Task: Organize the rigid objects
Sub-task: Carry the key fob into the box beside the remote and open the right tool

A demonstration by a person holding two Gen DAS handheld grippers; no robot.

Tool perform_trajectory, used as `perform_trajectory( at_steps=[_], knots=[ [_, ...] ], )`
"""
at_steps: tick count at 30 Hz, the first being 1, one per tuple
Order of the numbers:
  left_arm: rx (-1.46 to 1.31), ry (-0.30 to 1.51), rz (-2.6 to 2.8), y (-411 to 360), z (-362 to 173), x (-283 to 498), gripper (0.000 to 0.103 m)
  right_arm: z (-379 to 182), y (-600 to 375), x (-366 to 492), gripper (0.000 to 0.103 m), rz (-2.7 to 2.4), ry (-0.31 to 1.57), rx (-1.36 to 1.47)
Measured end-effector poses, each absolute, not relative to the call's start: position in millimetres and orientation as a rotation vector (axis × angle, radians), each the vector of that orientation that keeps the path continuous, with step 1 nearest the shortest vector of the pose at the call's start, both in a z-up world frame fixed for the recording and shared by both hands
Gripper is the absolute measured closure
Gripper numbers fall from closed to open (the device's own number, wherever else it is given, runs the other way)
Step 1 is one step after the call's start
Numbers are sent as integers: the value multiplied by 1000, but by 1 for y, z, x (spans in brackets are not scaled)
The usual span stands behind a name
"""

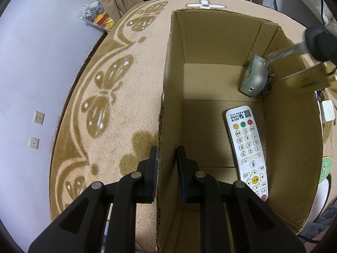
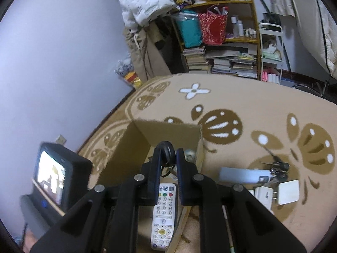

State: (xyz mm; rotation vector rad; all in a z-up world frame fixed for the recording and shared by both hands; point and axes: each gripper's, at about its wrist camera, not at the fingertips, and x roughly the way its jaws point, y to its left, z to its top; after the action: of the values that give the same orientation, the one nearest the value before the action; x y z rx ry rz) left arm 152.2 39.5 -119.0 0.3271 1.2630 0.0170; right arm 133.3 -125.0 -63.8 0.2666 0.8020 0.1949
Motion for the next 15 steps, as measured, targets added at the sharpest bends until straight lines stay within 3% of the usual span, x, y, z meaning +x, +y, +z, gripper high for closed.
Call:
perform_trajectory(
  at_steps=[13, 15],
  knots=[
    [317, 1265, 10, 42, -120, 153, 86, -90, -120, 133, 87, 196, 854, 276],
    [322, 1262, 13, 41, -120, 153, 86, -89, -121, 131, 82, 198, 858, 273]
  ],
)
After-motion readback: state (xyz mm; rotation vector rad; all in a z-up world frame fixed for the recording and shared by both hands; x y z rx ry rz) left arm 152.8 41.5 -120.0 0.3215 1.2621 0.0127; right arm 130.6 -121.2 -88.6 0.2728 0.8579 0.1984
